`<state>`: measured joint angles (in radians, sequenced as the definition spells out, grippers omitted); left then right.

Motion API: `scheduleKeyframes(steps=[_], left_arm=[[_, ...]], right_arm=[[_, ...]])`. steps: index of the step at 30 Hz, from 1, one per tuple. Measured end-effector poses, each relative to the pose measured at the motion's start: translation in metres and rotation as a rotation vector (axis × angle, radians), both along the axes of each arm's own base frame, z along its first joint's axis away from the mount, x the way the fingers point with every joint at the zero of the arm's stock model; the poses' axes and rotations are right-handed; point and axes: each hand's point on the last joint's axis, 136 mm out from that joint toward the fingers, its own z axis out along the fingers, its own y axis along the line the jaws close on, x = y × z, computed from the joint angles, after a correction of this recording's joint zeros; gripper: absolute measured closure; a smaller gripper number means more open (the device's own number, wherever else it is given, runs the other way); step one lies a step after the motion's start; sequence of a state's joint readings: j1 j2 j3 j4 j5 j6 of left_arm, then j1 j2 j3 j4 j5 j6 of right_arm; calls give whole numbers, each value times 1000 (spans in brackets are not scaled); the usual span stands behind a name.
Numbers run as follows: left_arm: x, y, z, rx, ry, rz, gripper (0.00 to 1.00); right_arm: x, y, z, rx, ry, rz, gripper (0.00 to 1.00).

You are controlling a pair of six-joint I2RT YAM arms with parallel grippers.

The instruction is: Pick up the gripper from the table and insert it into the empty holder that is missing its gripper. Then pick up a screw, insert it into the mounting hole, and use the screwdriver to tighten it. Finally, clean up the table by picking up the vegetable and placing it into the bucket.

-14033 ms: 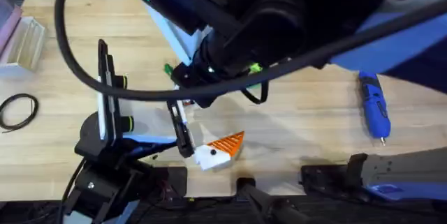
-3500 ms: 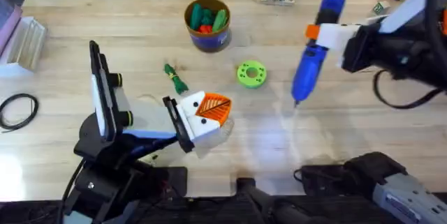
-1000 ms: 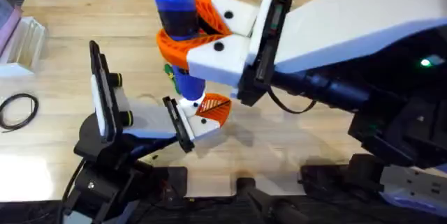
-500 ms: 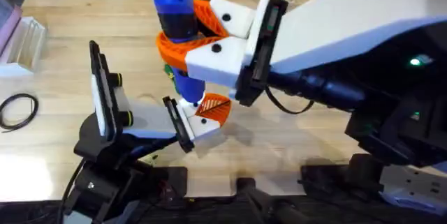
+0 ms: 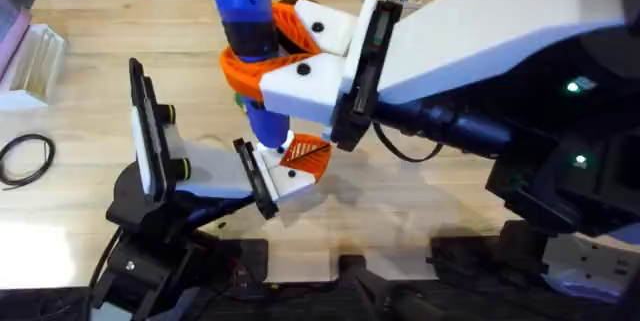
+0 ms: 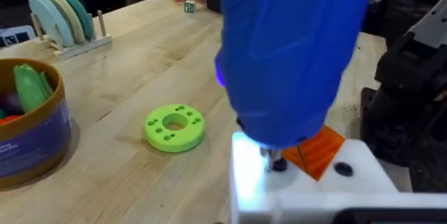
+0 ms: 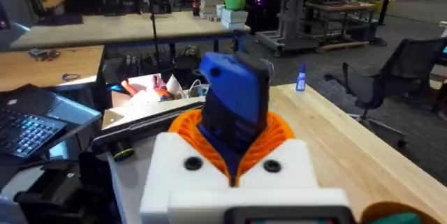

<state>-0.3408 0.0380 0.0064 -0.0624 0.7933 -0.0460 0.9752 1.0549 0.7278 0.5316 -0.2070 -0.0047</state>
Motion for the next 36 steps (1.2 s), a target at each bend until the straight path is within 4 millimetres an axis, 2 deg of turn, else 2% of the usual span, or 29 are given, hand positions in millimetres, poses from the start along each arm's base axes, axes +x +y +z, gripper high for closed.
scheduleKeyframes(steps=[5, 12, 36], left_arm=[[0, 0, 0, 0, 0, 0, 988], [0, 0, 0, 0, 0, 0, 988], [0, 0, 0, 0, -1, 0, 988]], right_arm=[[-1, -1, 1, -2, -9, -1, 978], [-5, -8, 12, 18, -39, -3, 977], [-5, -7, 10, 20, -7, 1, 977]])
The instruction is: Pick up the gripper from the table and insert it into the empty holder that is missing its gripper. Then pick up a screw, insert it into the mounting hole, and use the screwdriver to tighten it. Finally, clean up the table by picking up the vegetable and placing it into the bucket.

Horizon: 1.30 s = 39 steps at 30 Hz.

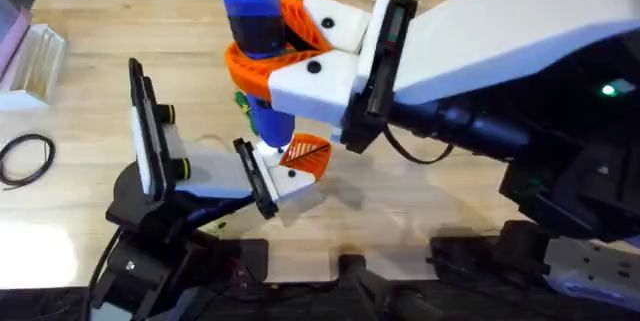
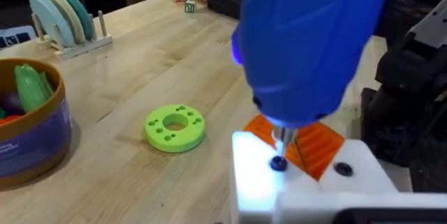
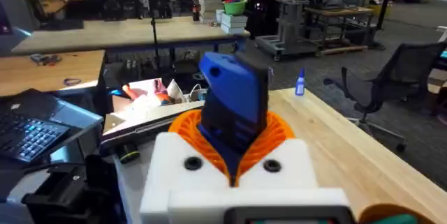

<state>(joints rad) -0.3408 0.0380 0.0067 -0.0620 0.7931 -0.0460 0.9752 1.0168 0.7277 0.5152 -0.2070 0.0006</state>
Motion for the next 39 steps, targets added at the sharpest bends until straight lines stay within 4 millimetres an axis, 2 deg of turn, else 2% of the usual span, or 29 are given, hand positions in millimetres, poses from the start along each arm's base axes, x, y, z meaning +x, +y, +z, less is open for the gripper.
scheduleKeyframes(steps=[10, 28, 35, 39], left_arm=[[0, 0, 0, 0, 3, -1, 988], [0, 0, 0, -2, 6, -3, 988], [0, 0, 2, -5, -7, 0, 988], [0, 0, 9, -13, -31, 0, 988]], right_arm=[[3, 4, -11, -32, 23, -1, 977], [3, 4, -12, -35, 27, 0, 977], [0, 1, -4, 3, -15, 6, 978], [-1, -12, 3, 29, -38, -1, 978]])
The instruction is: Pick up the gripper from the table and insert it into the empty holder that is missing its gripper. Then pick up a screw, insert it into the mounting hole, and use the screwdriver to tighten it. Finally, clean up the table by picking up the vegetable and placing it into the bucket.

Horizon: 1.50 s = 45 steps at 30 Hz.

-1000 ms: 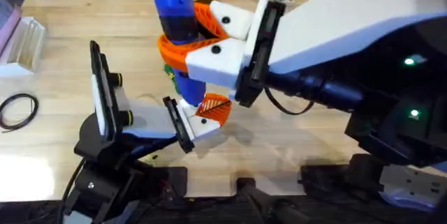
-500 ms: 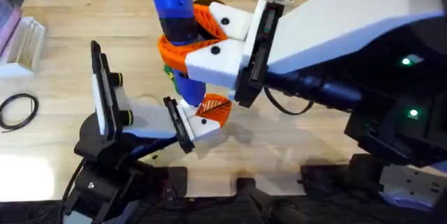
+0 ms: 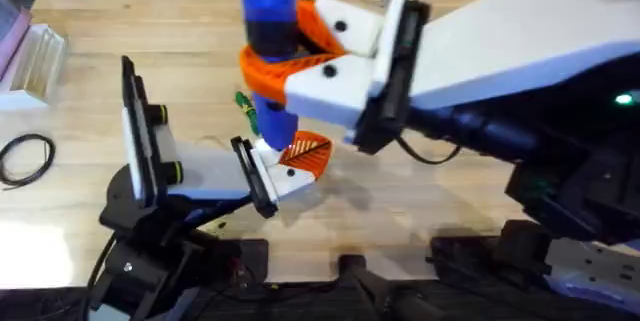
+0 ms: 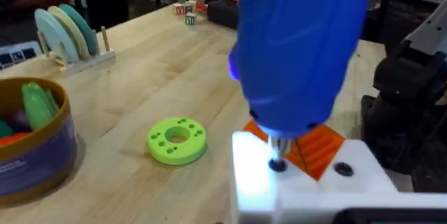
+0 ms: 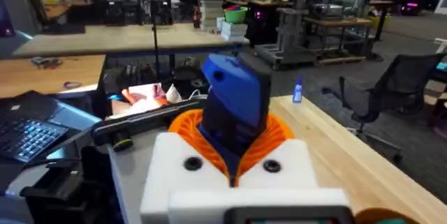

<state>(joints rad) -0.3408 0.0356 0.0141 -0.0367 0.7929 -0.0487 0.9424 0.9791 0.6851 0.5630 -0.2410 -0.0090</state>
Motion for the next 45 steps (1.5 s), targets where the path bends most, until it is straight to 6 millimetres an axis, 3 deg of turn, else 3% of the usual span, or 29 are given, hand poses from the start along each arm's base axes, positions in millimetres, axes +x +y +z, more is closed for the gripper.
scheduleKeyframes(steps=[7, 22, 26, 30, 35, 40, 45], left_arm=[[-1, 0, 8, -10, -24, 0, 988], [-1, 0, -6, 5, 32, -3, 988], [-1, 0, -6, 5, 32, -3, 988], [-2, 0, -6, 5, 32, -7, 988], [-2, 0, -6, 5, 32, -7, 988], [-2, 0, -6, 5, 32, -5, 988], [-2, 0, -6, 5, 32, -5, 988]], right_arm=[[2, -7, 8, 29, -24, 13, 979], [5, 16, -9, 11, -4, 82, 979], [8, 17, -11, 8, 2, 72, 861], [11, 17, -13, -3, 6, 57, 981], [14, 16, -14, -3, 6, 36, 978], [28, 8, -14, -23, -37, -19, 978], [68, -13, -31, -131, -91, -202, 978]])
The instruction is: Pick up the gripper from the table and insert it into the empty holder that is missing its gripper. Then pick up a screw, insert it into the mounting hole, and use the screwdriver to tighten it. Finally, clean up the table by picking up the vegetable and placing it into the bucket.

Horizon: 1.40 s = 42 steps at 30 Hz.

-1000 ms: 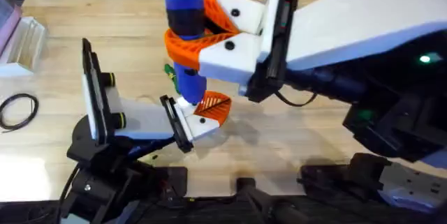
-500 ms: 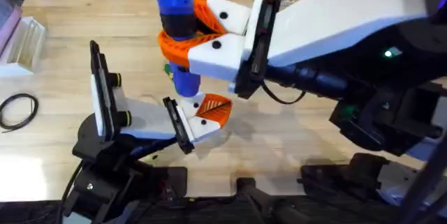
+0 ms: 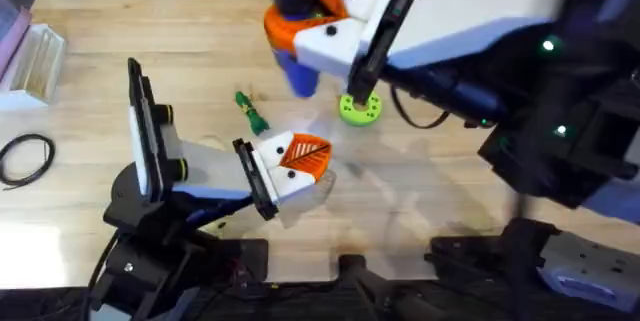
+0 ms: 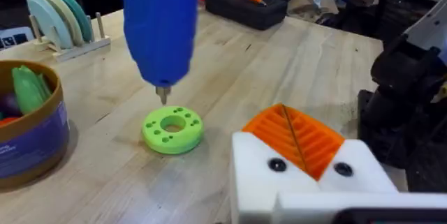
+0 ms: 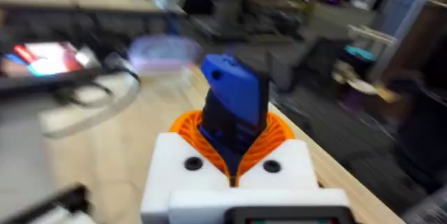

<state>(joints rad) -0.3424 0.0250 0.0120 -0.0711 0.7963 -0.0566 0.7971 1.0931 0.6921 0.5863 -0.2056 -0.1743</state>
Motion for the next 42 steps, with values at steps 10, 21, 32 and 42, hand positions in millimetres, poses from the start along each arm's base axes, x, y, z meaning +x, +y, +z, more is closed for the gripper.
scheduleKeyframes(steps=[10, 21, 32, 42], left_arm=[[0, 0, 0, 0, 0, 0, 988], [0, 0, 0, 0, 0, 0, 988], [0, 0, 0, 0, 0, 0, 988], [0, 0, 0, 0, 0, 0, 988]], right_arm=[[91, -101, -118, -620, 22, -445, 978], [144, -212, -244, -1253, 80, -523, 978], [156, -227, -289, -1423, 99, -447, 859], [156, -227, -289, -1432, 108, -436, 677]])
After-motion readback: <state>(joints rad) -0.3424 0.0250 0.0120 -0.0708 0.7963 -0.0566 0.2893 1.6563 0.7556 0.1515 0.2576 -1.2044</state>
